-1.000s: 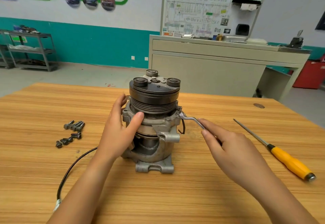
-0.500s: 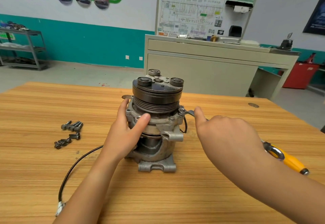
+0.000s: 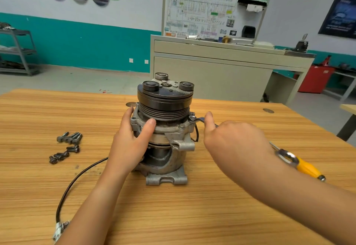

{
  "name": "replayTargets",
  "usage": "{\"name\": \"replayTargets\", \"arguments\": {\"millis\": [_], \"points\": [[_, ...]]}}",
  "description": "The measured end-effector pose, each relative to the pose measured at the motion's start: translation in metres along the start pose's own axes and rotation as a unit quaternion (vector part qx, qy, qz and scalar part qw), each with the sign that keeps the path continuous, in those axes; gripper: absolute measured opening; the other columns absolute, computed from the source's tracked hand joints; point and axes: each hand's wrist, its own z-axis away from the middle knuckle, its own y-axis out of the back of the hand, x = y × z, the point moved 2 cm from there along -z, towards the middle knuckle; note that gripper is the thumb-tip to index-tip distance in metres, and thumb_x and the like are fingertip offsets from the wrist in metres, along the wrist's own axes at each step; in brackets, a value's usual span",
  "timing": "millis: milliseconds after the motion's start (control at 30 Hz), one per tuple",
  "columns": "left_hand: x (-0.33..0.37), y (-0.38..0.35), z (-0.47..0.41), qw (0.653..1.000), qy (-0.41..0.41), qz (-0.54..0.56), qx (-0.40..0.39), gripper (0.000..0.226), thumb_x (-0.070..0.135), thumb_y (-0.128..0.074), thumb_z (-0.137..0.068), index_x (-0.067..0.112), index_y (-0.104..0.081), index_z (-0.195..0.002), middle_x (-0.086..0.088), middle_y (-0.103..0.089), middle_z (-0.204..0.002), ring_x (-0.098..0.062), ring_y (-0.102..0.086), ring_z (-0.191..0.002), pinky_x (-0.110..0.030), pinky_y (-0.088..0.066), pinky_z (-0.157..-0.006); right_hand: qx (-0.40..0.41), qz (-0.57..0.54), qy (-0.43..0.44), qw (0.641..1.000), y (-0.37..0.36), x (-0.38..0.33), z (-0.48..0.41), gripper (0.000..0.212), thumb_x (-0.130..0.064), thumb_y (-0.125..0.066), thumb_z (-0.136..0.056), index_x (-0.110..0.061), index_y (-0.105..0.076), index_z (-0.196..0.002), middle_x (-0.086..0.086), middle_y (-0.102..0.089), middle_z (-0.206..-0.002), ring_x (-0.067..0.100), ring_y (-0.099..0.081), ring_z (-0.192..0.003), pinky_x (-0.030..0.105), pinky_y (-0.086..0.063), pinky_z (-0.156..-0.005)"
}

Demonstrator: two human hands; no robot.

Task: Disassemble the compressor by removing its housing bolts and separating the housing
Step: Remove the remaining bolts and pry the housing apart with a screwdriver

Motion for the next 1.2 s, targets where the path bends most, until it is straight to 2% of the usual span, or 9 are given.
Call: {"name": "replayTargets", "arguments": {"millis": [200,300,433,533,667,800,900,1000,1200], "points": [[-0.002,0.001,0.0,1.0,-0.006,0.003,0.006,0.064,0.046,-0.054,-0.087,0.032,-0.029,-0.144,0.047,-0.035,-0.09,0.036,-0.037,-0.076,-0.004,-0.029,-0.069,0.074,-0.02,0.09,0.993,-0.021,0.05,-0.015,0.061,-0.019,-0.029,-0.095,-0.026,0.003,-0.146,-0.006,-0.037,-0.065,0.01,-0.031,-0.051,0.025,-0.022,-0.042],[-0.002,0.001,-0.001,1.0,-0.011,0.005,0.004,0.063,0.045,-0.054,-0.088,0.032,-0.028,-0.145,0.045,-0.036,-0.093,0.031,-0.038,-0.079,-0.004,-0.029,-0.071,0.091,-0.026,0.103,0.99,-0.037,0.068,-0.031,0.066,-0.014,-0.033,-0.095,-0.035,0.005,-0.144,-0.006,-0.032,-0.071,0.011,-0.035,-0.055,0.024,-0.026,-0.045],[-0.001,0.001,0.0,1.0,-0.016,0.003,0.001,0.065,0.047,-0.057,-0.088,0.033,-0.028,-0.144,0.044,-0.037,-0.094,0.036,-0.039,-0.079,-0.007,-0.031,-0.069,0.169,-0.064,0.115,0.977,-0.061,0.07,-0.06,0.06,0.007,-0.047,-0.086,-0.02,-0.033,-0.138,0.008,-0.059,-0.101,0.027,-0.057,-0.082,0.036,-0.049,-0.067],[0.0,0.001,0.001,1.0,-0.018,0.006,0.005,0.066,0.047,-0.057,-0.087,0.032,-0.029,-0.144,0.044,-0.037,-0.094,0.038,-0.038,-0.08,-0.007,-0.032,-0.069,0.289,-0.137,0.113,0.941,-0.072,0.06,-0.079,0.036,0.019,-0.062,-0.071,0.001,-0.063,-0.103,0.019,-0.067,-0.084,0.035,-0.063,-0.072,0.046,-0.055,-0.063],[0.002,0.001,0.002,1.0,-0.018,0.015,0.005,0.075,0.055,-0.052,-0.076,0.033,-0.028,-0.144,0.045,-0.036,-0.098,0.036,-0.038,-0.083,-0.006,-0.032,-0.071,0.347,-0.197,0.107,0.911,-0.073,0.04,-0.095,0.025,0.018,-0.068,-0.067,0.001,-0.067,-0.086,0.016,-0.069,-0.078,0.03,-0.066,-0.067,0.038,-0.055,-0.06],[0.002,0.001,0.002,0.999,-0.018,0.029,-0.008,0.071,0.054,-0.055,-0.078,0.036,-0.03,-0.142,0.042,-0.042,-0.104,0.03,-0.043,-0.091,-0.009,-0.034,-0.076,0.391,-0.278,0.021,0.877,-0.062,0.053,-0.07,0.012,0.002,-0.056,-0.085,0.005,-0.063,-0.094,0.014,-0.061,-0.066,0.03,-0.058,-0.055,0.032,-0.043,-0.046],[0.002,0.0,0.001,0.999,-0.014,0.041,-0.012,0.078,0.06,-0.049,-0.07,0.036,-0.032,-0.141,0.036,-0.047,-0.108,0.018,-0.046,-0.099,-0.013,-0.036,-0.079,0.354,-0.31,-0.05,0.881,-0.049,0.064,-0.029,0.033,-0.023,-0.033,-0.094,-0.002,-0.051,-0.113,-0.001,-0.044,-0.05,0.026,-0.043,-0.038,0.019,-0.024,-0.038],[0.003,0.0,0.001,0.999,-0.018,0.045,-0.016,0.079,0.06,-0.049,-0.069,0.034,-0.032,-0.142,0.031,-0.05,-0.11,0.01,-0.048,-0.102,-0.013,-0.036,-0.079,0.163,-0.211,-0.056,0.962,-0.049,0.059,0.001,0.033,-0.038,-0.017,-0.092,-0.03,-0.026,-0.123,-0.009,-0.04,-0.052,0.019,-0.039,-0.044,0.026,-0.025,-0.04],[0.002,0.0,0.001,0.998,-0.018,0.057,-0.031,0.074,0.056,-0.055,-0.077,0.032,-0.031,-0.143,0.017,-0.055,-0.122,-0.002,-0.051,-0.112,-0.02,-0.038,-0.085,0.097,-0.161,-0.053,0.981,-0.038,0.041,0.012,0.041,-0.025,-0.027,-0.099,-0.038,-0.006,-0.132,-0.008,-0.039,-0.058,0.01,-0.033,-0.049,0.025,-0.023,-0.041]]}}
